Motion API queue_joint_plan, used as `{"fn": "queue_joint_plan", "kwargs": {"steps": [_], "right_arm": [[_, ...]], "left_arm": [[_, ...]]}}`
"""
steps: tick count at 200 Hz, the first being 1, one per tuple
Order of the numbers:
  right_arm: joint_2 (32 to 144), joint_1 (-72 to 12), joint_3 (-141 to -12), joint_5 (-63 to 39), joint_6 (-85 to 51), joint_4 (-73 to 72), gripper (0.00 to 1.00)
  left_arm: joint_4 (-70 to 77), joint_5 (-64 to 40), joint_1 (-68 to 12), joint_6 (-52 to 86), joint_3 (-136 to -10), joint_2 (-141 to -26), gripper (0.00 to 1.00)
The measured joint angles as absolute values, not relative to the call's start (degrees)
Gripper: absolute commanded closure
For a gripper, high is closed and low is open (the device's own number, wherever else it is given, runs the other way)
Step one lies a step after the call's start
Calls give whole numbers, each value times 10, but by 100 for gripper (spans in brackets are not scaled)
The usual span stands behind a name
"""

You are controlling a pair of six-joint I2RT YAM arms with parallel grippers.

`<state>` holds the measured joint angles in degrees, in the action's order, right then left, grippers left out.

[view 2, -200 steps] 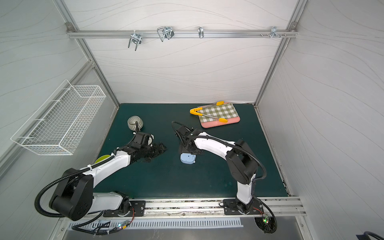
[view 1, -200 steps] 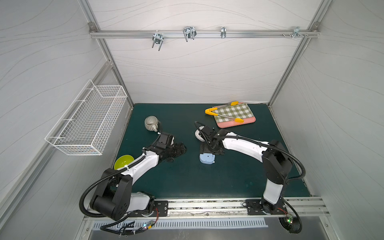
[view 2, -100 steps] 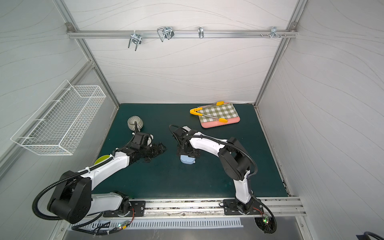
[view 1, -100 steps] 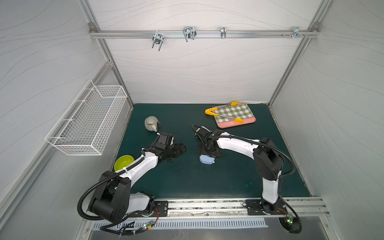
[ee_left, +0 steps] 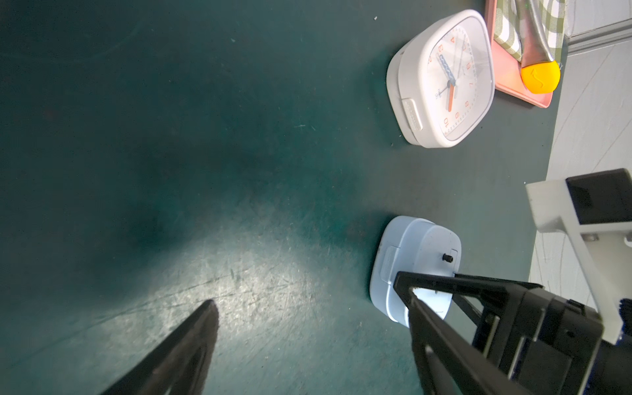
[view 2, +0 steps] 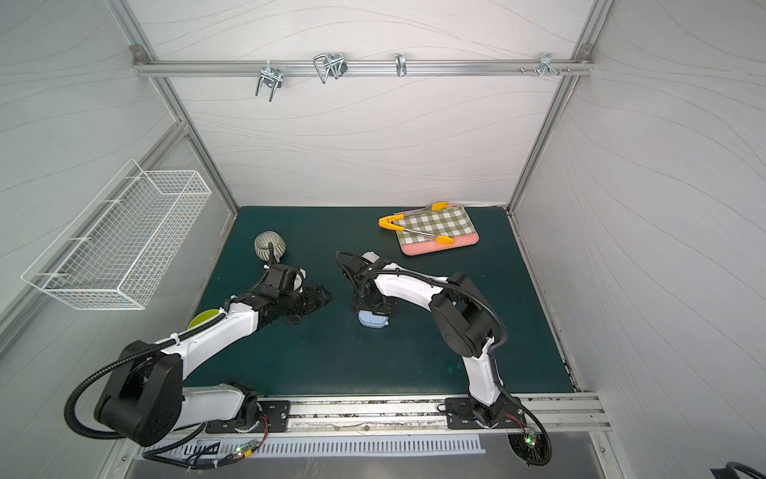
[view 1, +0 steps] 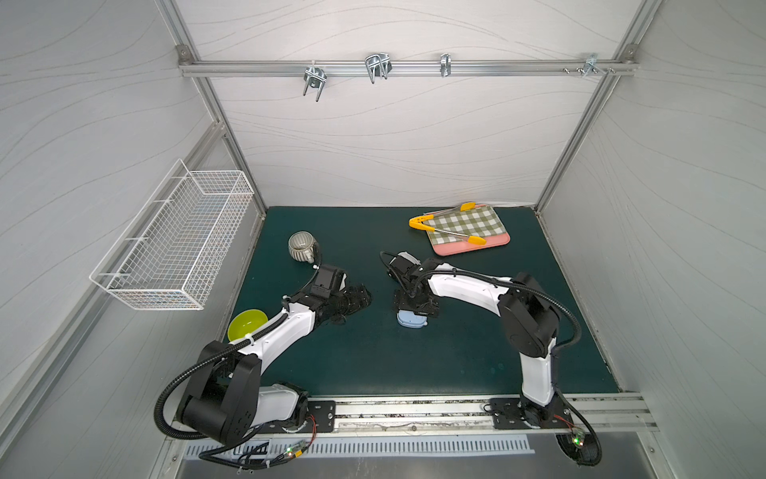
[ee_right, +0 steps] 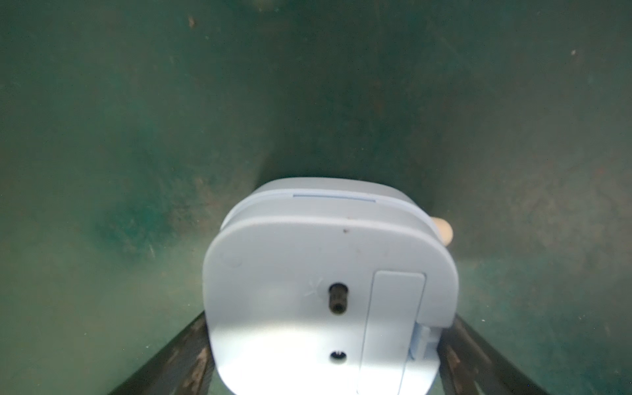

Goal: Insert the battery into the alarm
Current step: Adjust the alarm at the center of the board.

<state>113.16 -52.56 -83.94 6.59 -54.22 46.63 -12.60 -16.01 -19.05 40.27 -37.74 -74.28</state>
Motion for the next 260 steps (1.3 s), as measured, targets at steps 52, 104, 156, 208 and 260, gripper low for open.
{"fn": "queue_joint_plan", "kwargs": {"steps": [52, 104, 156, 208, 260], "right_arm": [[1106, -525, -812, 70, -537, 457, 11], [999, -495, -730, 36, -531, 397, 9], [924, -451, -671, -11, -550, 322, 8], [888, -450, -659, -33, -563, 280, 9], [884, -450, -647, -61, -577, 254, 9]], "left_arm": [[-106, -174, -190, 404, -364, -736, 10], [87, -217, -209, 456, -230, -666, 2], [189, -157, -343, 474, -221, -629, 0], [247, -159, -385, 499, -285, -722, 9], [253, -165, -388, 513, -293, -741, 37]]}}
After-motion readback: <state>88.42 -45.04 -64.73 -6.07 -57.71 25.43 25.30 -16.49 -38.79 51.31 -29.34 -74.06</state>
